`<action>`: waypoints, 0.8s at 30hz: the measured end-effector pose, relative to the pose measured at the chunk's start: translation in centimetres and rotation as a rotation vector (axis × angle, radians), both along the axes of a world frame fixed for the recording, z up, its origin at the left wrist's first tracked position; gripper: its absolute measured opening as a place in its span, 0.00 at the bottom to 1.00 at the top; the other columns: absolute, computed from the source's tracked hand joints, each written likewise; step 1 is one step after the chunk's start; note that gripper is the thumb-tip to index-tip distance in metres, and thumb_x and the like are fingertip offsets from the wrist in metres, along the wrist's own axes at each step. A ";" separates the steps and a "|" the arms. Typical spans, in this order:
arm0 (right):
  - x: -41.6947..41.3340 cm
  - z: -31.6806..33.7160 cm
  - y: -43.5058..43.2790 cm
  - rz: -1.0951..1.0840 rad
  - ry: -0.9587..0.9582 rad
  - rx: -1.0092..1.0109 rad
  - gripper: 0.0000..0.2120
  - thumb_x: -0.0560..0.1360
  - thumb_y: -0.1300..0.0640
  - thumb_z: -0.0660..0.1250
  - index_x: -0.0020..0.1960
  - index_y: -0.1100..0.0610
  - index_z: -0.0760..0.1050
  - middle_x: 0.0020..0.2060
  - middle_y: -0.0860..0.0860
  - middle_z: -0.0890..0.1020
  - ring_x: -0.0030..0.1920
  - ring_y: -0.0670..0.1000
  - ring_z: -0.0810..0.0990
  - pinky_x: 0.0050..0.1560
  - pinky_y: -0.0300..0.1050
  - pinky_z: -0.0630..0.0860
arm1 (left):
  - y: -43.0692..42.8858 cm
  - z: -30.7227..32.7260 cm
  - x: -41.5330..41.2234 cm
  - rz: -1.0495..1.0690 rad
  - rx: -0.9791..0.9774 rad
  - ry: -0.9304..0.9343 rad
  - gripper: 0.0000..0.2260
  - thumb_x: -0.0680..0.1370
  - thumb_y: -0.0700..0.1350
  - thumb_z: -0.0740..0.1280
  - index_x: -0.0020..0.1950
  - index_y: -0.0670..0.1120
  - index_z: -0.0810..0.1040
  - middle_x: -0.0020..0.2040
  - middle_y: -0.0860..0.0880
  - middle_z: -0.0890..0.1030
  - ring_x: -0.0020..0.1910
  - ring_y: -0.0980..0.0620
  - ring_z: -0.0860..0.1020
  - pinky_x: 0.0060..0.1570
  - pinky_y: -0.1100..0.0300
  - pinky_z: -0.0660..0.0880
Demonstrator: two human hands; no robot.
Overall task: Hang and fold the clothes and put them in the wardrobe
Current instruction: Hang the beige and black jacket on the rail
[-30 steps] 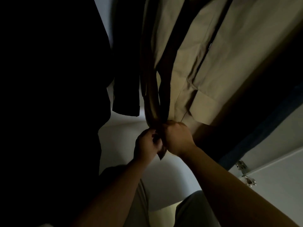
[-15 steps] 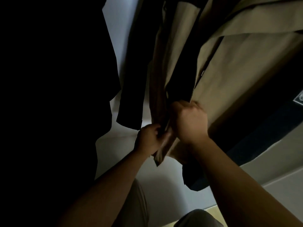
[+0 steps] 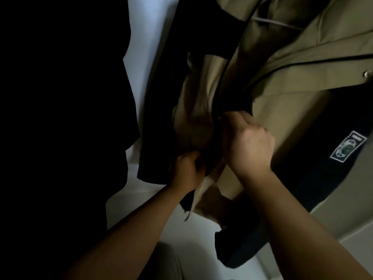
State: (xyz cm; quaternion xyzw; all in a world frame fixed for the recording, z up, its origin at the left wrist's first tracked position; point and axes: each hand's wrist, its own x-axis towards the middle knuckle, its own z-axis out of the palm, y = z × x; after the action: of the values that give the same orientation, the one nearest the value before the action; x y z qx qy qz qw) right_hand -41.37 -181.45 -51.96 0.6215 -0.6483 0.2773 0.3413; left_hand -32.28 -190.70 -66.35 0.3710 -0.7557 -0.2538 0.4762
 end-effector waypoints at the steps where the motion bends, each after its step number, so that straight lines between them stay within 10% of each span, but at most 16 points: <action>1: -0.1 0.1 0.1 -0.008 -0.004 0.006 0.09 0.79 0.58 0.67 0.59 0.58 0.80 0.49 0.56 0.82 0.34 0.57 0.80 0.31 0.42 0.68 | -0.1 1.4 -0.3 0.024 -0.075 0.047 0.10 0.76 0.47 0.72 0.54 0.43 0.82 0.49 0.44 0.84 0.49 0.46 0.82 0.49 0.61 0.74; 12: -2.4 5.3 0.3 -0.041 0.053 -0.189 0.08 0.81 0.55 0.63 0.56 0.56 0.78 0.49 0.53 0.81 0.33 0.58 0.79 0.27 0.48 0.72 | -1.1 7.3 -2.5 -0.005 -0.389 -0.081 0.03 0.73 0.31 0.70 0.45 0.36 0.81 0.40 0.37 0.82 0.39 0.38 0.81 0.41 0.59 0.69; 19: -3.8 9.8 0.4 -0.067 0.075 -0.292 0.07 0.79 0.53 0.65 0.51 0.55 0.79 0.45 0.53 0.81 0.32 0.62 0.79 0.29 0.44 0.65 | -1.1 14.2 -4.8 0.171 -0.430 -0.037 0.17 0.76 0.62 0.59 0.46 0.49 0.76 0.41 0.47 0.80 0.37 0.43 0.79 0.32 0.57 0.74; 24: -4.0 10.0 0.6 -0.088 0.128 -0.260 0.05 0.76 0.54 0.69 0.49 0.55 0.80 0.45 0.51 0.82 0.29 0.59 0.78 0.26 0.41 0.64 | -0.7 18.3 -5.2 0.297 -0.624 -0.130 0.13 0.78 0.53 0.59 0.48 0.48 0.79 0.40 0.46 0.83 0.37 0.40 0.83 0.37 0.51 0.80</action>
State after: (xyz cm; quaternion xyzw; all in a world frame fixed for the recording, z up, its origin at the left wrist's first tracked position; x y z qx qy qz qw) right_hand -45.39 -180.80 -41.93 0.5594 -0.6107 0.3035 0.4712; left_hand -37.47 -191.39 -48.02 0.3285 -0.7636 0.0857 0.5493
